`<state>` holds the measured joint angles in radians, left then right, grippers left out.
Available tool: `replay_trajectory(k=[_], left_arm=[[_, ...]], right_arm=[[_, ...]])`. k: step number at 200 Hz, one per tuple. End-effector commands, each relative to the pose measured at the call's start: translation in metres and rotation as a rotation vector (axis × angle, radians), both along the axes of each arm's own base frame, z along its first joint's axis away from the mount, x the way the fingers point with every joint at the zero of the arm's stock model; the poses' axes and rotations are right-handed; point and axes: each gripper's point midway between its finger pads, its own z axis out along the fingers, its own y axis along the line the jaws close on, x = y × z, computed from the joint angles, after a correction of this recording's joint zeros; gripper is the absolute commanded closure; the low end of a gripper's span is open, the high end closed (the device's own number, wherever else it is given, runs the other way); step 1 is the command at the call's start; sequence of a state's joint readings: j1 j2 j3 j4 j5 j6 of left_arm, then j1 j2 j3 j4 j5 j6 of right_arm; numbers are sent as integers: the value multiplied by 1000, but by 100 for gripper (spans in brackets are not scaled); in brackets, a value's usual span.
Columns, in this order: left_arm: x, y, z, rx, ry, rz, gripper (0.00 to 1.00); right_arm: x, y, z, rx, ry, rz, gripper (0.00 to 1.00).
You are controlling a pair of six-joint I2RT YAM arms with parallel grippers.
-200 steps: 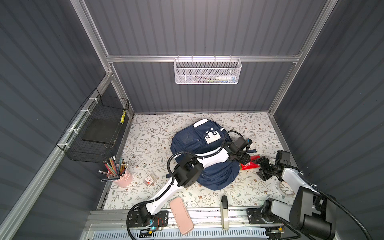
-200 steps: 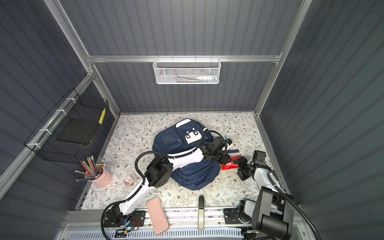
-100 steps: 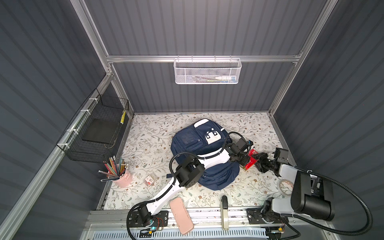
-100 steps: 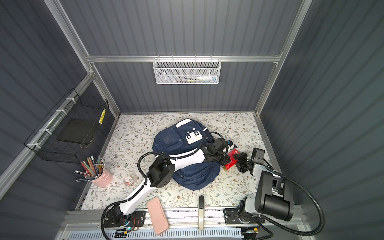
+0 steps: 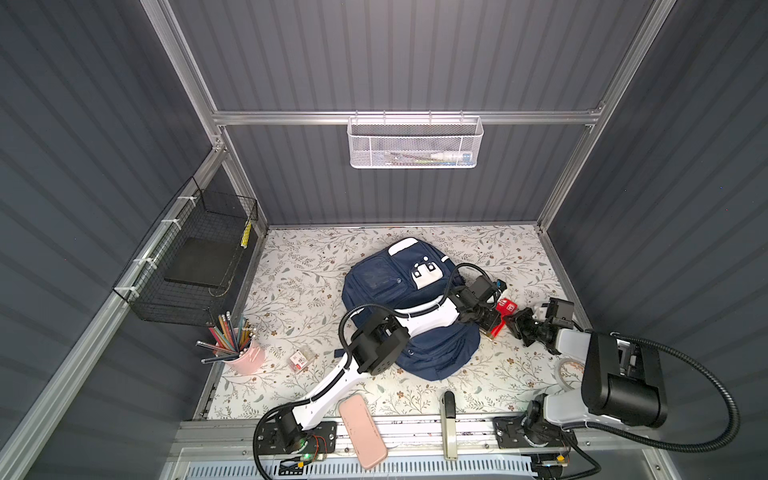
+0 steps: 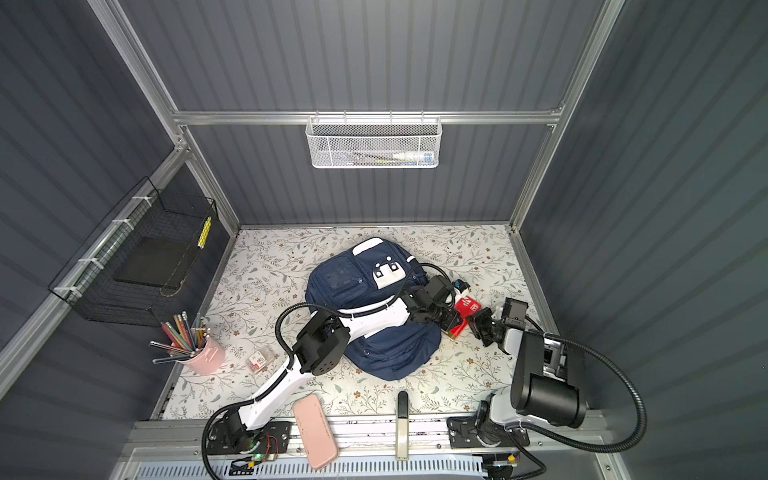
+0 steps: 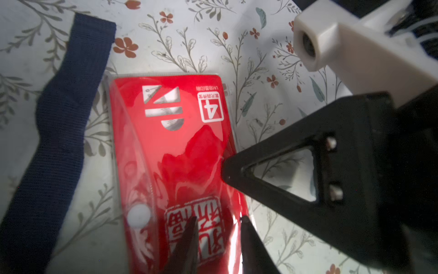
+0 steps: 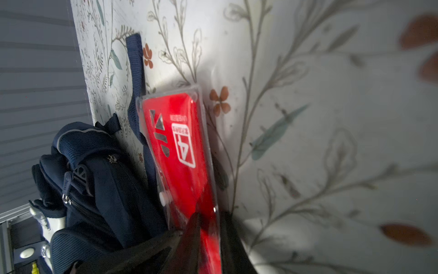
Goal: Pack the student bag
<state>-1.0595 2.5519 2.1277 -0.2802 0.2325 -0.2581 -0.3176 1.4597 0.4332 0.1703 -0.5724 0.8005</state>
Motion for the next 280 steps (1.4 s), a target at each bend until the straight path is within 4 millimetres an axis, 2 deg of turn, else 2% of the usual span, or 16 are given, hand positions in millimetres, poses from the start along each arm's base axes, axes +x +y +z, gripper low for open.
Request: replay_trajectory(k=[1, 8, 15, 40, 61, 85, 101, 127, 156, 181, 204, 232, 268, 280], left_arm=[[-32, 11, -51, 78, 141, -41, 69], [-30, 12, -51, 72, 151, -34, 70], [-32, 11, -47, 51, 182, -44, 70], [-23, 17, -28, -38, 258, 0, 70], [-15, 21, 3, -146, 313, 27, 70], [-8, 27, 34, -155, 247, 50, 66], [-3, 32, 51, -173, 244, 71, 61], [-1, 32, 84, -241, 277, 78, 46], [4, 41, 107, -173, 189, 110, 41], [-1, 60, 143, -156, 115, 94, 40], [-2, 81, 172, -111, 26, 75, 32], [-3, 126, 165, 68, -90, 51, 25], [-16, 163, 193, 116, -196, 7, 16], [-25, 180, 182, 202, -217, -33, 16]], right_arm=[[-4, 13, 0, 15, -16, 89, 94], [-5, 13, 0, 7, -11, 92, 100], [-6, 12, 0, -6, -8, 93, 100], [-10, 7, 5, -52, -9, 86, 100], [-15, 3, 11, -94, -13, 79, 100], [-19, 5, 28, -117, -52, 100, 100], [-22, 6, 42, -138, -79, 115, 100], [-28, 8, 64, -165, -139, 118, 100], [-34, 10, 71, -167, -151, 119, 100], [-35, 20, 81, -122, -187, 143, 100], [-36, 27, 97, -89, -237, 157, 100], [-43, 29, 118, -112, -271, 159, 100], [-52, 33, 124, -118, -275, 179, 100], [-53, 35, 129, -111, -288, 187, 100]])
